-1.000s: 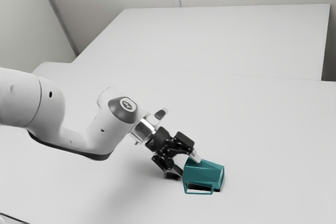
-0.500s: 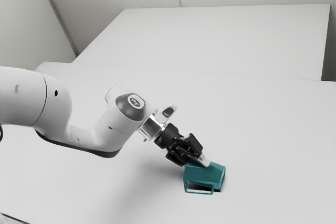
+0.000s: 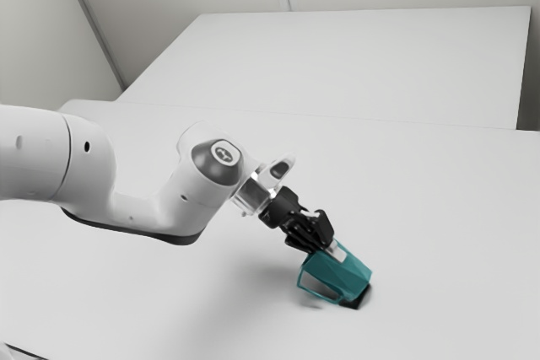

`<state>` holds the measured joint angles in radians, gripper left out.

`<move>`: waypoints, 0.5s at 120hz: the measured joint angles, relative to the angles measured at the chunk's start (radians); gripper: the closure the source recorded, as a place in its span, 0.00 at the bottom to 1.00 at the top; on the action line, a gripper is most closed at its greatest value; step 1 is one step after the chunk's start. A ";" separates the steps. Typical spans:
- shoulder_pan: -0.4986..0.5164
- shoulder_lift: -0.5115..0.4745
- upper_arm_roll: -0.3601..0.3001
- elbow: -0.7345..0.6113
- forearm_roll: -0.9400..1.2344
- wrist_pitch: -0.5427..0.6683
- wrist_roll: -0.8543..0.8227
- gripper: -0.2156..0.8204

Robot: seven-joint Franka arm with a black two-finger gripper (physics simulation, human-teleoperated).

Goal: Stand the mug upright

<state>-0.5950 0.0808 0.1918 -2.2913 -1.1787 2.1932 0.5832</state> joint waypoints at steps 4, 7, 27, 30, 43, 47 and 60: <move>-0.001 -0.003 0.000 0.002 0.000 0.001 0.001 0.95; -0.003 -0.006 0.000 0.002 0.000 0.002 0.002 0.95; -0.005 -0.047 0.005 0.005 0.042 0.014 0.003 0.96; -0.004 -0.055 0.006 0.008 0.059 0.017 0.001 0.96; 0.003 -0.080 0.014 0.031 0.154 0.038 -0.011 0.96; 0.007 -0.083 0.015 0.042 0.196 0.045 -0.018 0.96; 0.020 -0.086 0.016 0.087 0.360 0.067 -0.048 0.97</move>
<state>-0.5746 -0.0056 0.2077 -2.2042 -0.8186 2.2606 0.5351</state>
